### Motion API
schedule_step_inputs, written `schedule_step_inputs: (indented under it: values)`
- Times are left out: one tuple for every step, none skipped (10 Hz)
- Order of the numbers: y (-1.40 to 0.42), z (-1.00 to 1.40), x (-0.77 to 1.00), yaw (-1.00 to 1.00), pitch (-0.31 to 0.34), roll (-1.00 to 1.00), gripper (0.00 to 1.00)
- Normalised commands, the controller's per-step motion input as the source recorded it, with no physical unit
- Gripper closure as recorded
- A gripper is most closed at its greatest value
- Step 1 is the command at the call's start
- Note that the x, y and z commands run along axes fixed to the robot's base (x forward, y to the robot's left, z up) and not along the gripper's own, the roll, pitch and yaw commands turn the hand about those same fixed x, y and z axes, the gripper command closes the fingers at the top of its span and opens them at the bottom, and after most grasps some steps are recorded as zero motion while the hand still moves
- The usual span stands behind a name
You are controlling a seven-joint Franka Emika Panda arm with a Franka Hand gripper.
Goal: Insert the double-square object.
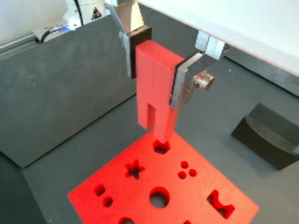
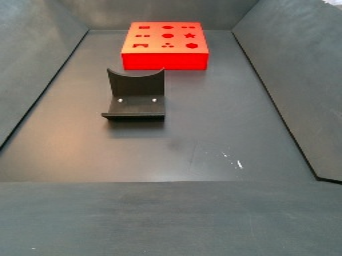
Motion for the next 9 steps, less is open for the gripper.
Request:
schedule_step_inputs:
  values:
    - [-0.05,0.00,0.00,0.00,0.000,0.00,1.00]
    - [-0.09,0.00,0.02,0.02,0.000,0.00,1.00]
    - [-0.16,-0.18,0.40,-0.01,-0.059,0.00,1.00]
    - [-0.21,-0.29,0.96,-0.01,-0.034,0.00,1.00]
    - [-0.11,-0.44,1.00,0.00,-0.004,0.02,1.00]
    - [0.00,-0.46,1.00,0.00,-0.036,0.00,1.00]
    - [0.00,-0.47,1.00,0.00,-0.037,0.00,1.00]
    - [-0.02,-0.46,1.00,0.00,-0.040,0.00,1.00]
    - [-0.05,-0.41,1.00,0.00,-0.060,0.00,1.00]
